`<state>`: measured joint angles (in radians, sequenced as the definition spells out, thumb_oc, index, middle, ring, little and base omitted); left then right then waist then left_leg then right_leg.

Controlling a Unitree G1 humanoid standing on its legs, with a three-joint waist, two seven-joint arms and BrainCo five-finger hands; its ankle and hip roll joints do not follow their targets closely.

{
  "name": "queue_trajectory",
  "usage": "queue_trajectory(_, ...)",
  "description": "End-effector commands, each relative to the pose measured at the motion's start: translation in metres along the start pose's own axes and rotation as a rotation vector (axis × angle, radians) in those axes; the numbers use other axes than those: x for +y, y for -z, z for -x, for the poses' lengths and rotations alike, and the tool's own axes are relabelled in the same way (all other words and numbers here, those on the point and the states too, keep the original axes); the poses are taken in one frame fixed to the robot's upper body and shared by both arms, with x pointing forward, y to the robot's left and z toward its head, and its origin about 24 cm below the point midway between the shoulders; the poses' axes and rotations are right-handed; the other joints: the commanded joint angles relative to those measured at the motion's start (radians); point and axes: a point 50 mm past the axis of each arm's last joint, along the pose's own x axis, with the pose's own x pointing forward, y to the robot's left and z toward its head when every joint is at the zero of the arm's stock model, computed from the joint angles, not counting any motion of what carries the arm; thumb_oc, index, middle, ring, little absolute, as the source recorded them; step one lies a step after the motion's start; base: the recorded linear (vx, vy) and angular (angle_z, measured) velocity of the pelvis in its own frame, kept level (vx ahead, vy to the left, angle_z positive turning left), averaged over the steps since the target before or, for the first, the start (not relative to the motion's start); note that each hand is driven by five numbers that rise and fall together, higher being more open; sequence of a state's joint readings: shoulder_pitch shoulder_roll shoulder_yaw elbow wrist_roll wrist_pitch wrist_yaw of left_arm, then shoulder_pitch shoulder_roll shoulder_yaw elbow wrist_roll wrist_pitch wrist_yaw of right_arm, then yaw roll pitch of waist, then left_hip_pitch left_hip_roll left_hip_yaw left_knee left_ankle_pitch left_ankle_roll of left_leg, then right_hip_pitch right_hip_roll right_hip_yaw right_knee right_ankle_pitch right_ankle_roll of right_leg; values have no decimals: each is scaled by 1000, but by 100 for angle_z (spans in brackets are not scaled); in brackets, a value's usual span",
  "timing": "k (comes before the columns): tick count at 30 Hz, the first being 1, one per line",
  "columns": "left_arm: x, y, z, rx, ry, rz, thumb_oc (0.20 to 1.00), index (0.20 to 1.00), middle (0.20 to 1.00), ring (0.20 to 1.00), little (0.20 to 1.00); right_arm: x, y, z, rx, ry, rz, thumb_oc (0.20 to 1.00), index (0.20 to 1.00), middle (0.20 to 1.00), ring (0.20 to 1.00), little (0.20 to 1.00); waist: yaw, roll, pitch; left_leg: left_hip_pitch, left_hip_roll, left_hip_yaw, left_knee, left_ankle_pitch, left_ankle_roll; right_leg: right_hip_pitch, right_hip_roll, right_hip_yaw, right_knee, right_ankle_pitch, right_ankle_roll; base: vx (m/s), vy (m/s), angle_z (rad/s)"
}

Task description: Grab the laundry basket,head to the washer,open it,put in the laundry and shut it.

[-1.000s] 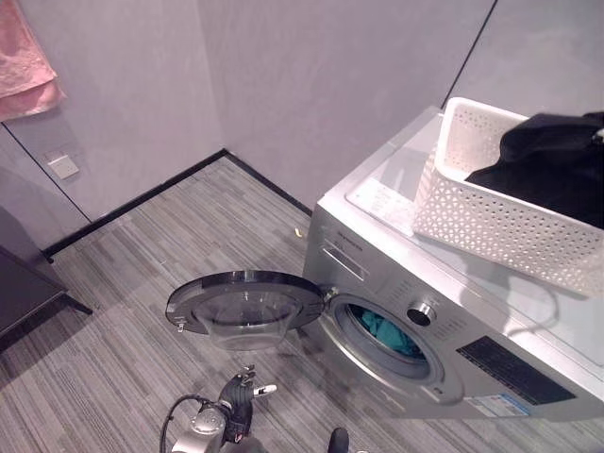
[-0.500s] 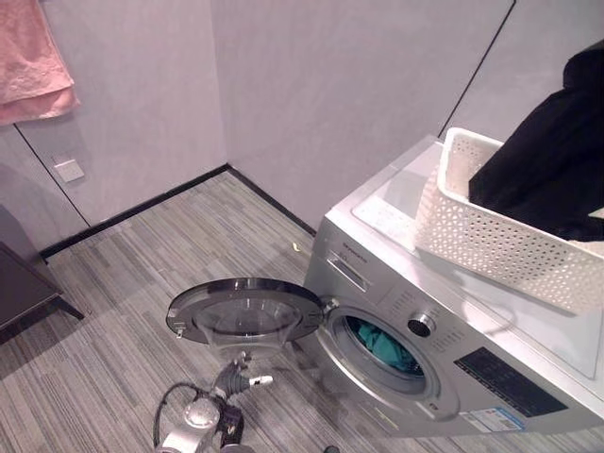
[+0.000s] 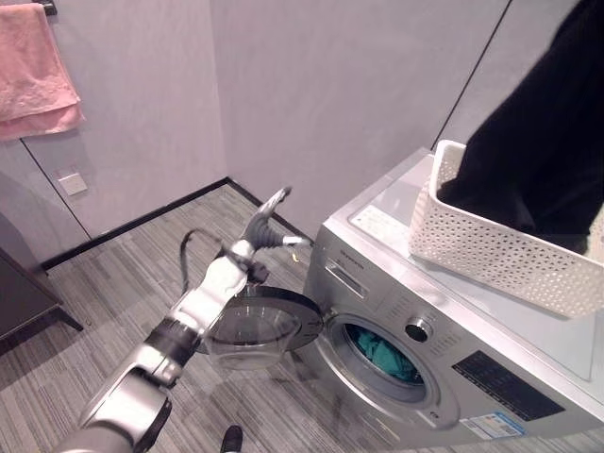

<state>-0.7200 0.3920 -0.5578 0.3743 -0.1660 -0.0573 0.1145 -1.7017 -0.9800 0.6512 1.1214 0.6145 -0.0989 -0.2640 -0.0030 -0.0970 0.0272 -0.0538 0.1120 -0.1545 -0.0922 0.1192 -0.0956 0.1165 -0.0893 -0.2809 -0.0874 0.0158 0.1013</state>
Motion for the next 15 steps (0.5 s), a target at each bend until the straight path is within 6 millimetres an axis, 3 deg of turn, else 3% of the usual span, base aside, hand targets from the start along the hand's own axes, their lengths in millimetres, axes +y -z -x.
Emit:
queue_trajectory(1,-6,-30,-29,-64,4,13,1000,1000,1000,1000,1000,-8,-54,-11,-103,54,-65,200,200,200,200,200,27,-28,-62,159,-2,44,12,-218,35,-73,-29,35,51,-31,12,0,0,0)
queue_trajectory(7,-60,-48,-63,25,73,92,1000,1000,1000,1000,1000,48,-58,-4,-85,-67,-116,200,200,200,200,200,0,-11,-65,163,-3,49,12,-211,33,-73,-26,45,54,-29,8,0,0,0)
queue_trajectory(11,-74,-49,-76,118,48,93,1000,1000,1000,1000,1000,77,-54,4,-63,-133,-147,200,200,200,200,200,-18,3,-67,168,-6,62,8,-210,32,-74,-23,63,55,-24,6,-8,-3,-2)
queue_trajectory(12,-74,-49,-76,118,48,93,1000,1000,1000,1000,1000,77,-54,4,-63,-133,-146,200,200,200,200,200,-18,3,-67,168,-6,63,8,-210,32,-74,-23,63,55,-24,6,-13,-7,-7)
queue_trajectory(15,-71,-53,-85,193,-14,138,1000,1000,1000,1000,1000,103,-46,14,-34,-196,-159,200,200,200,200,200,-39,17,-72,174,-8,81,5,-208,31,-76,-23,81,55,-21,6,-6,-12,-18)
